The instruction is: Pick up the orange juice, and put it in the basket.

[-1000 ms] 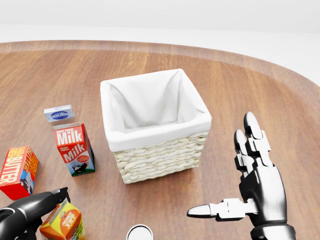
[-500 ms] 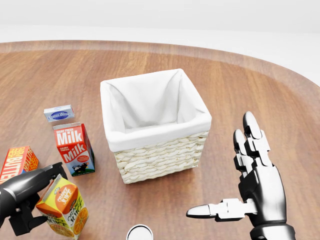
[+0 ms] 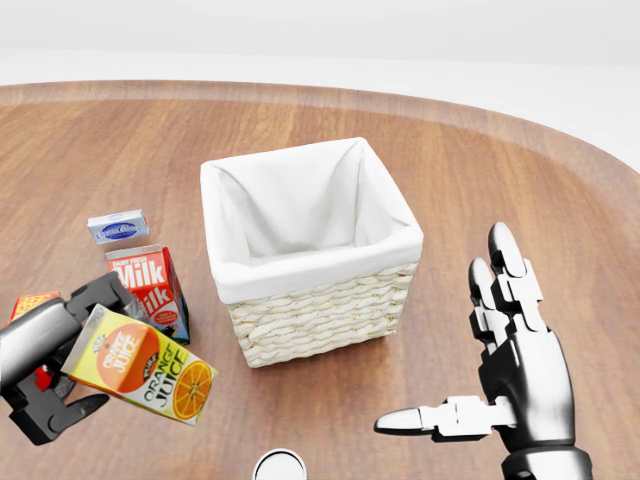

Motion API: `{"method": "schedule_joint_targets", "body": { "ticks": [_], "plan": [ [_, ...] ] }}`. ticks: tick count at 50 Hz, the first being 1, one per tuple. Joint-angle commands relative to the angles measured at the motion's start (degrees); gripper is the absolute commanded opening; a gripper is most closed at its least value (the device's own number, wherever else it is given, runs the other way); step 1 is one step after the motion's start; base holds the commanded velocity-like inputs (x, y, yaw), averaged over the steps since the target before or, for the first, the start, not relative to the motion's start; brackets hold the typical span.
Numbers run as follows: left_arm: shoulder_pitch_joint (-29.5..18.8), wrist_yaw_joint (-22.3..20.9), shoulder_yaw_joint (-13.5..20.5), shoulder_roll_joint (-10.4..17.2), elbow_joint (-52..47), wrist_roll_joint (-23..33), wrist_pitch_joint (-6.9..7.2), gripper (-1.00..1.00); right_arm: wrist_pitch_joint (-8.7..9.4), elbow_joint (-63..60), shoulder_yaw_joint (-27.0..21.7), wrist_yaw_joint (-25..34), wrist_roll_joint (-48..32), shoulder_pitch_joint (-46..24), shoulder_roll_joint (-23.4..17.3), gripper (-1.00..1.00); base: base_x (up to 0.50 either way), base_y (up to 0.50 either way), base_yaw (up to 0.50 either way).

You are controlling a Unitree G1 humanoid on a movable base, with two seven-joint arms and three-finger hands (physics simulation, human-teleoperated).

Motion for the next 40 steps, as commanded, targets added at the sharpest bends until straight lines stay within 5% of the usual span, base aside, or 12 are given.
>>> {"method": "schedule_joint_targets", "body": {
  "ticks": [1, 22, 30, 40],
  "plan": [
    [1.3, 0.0, 4.8, 0.3, -12.2, -15.9, -0.02, -1.0, -0.21, 0.7, -0.3, -0.1, 0.1, -0.3, -0.1, 1.0, 0.0, 0.0, 0.0],
    [8.2, 0.0, 10.8, -5.5, -40.2, -33.6, -0.02, -1.0, 2.33, -0.6, -1.6, -1.0, 0.5, -1.9, -0.2, 1.0, 0.0, 0.0, 0.0],
    [11.9, 0.0, 9.6, -5.9, -47.2, -36.0, -0.02, -1.0, 2.37, -0.5, -1.8, -1.4, 0.7, -1.9, -0.2, 1.0, 0.0, 0.0, 0.0],
    [1.8, 0.0, 9.8, -6.2, -46.7, -36.1, -0.02, -1.0, 1.62, 0.2, -1.0, -1.1, 0.3, -1.4, -0.1, 1.0, 0.0, 0.0, 0.0]
  ]
}}
